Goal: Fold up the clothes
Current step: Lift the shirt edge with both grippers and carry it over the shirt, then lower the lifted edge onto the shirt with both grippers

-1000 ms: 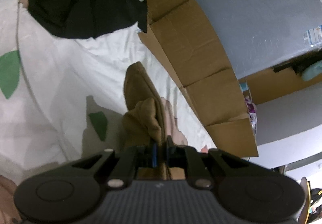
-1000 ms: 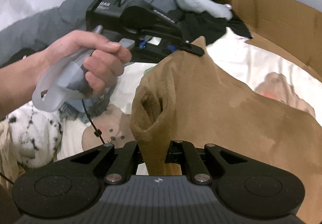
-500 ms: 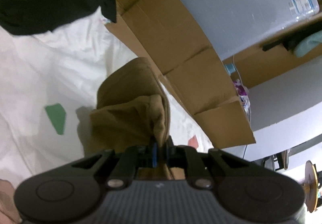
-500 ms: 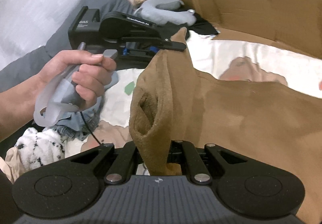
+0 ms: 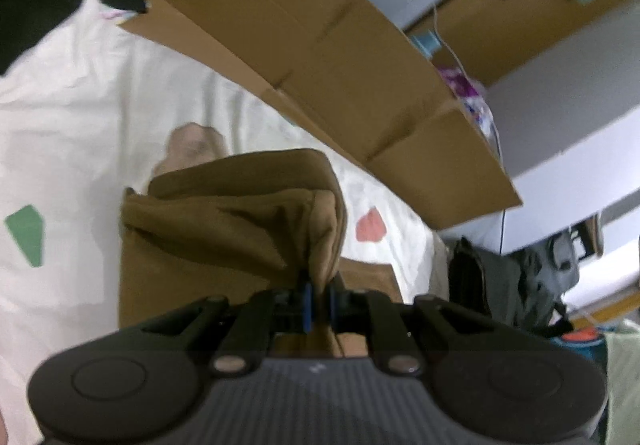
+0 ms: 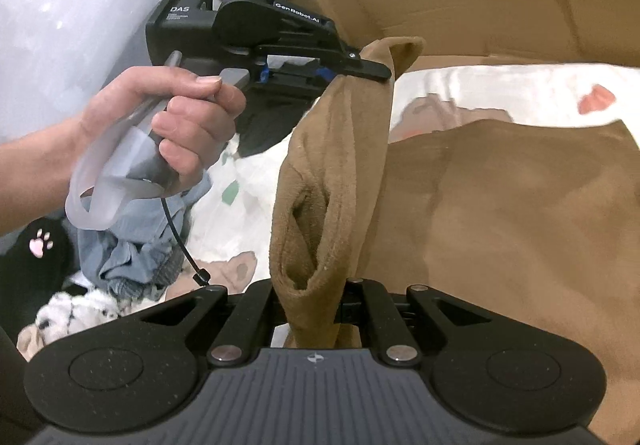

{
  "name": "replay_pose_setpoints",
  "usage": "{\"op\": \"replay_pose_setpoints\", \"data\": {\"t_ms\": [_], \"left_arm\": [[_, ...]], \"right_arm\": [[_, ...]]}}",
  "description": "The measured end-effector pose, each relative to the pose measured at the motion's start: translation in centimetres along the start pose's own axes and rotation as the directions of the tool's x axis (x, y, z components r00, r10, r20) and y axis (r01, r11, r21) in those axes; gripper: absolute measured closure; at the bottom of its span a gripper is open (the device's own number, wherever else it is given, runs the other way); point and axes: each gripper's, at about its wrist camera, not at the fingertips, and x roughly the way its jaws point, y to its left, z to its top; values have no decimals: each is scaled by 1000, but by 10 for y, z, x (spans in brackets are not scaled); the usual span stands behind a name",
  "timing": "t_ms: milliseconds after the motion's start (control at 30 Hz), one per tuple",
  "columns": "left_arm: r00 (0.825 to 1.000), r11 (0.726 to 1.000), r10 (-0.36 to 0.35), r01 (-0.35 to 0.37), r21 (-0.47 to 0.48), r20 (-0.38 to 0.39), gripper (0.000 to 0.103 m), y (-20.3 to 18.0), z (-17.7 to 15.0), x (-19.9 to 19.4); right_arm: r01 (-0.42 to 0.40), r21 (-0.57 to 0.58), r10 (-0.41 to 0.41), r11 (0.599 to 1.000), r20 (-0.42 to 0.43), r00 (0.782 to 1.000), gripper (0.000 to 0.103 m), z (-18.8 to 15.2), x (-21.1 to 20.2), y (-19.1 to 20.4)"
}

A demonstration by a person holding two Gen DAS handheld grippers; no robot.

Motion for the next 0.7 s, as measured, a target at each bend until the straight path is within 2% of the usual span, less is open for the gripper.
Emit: {"op": "replay_pose_setpoints", "data": {"t_ms": [200,367,700], "left_arm": [[997,996,32,-26,85,-69,94,-38,-12,37],[988,985,95,-75,157,-122,94,-66,-30,75],[974,966,177,-145,214,-141,94,-97,-51,128]], "right_arm": [[39,113,-44,993,44,998,100,-16,-22,-28],[74,190,-86,979,56,995,99,-34,-37,-56],[100,318,-130,943,76,989,100,-63,-56,-98]]}}
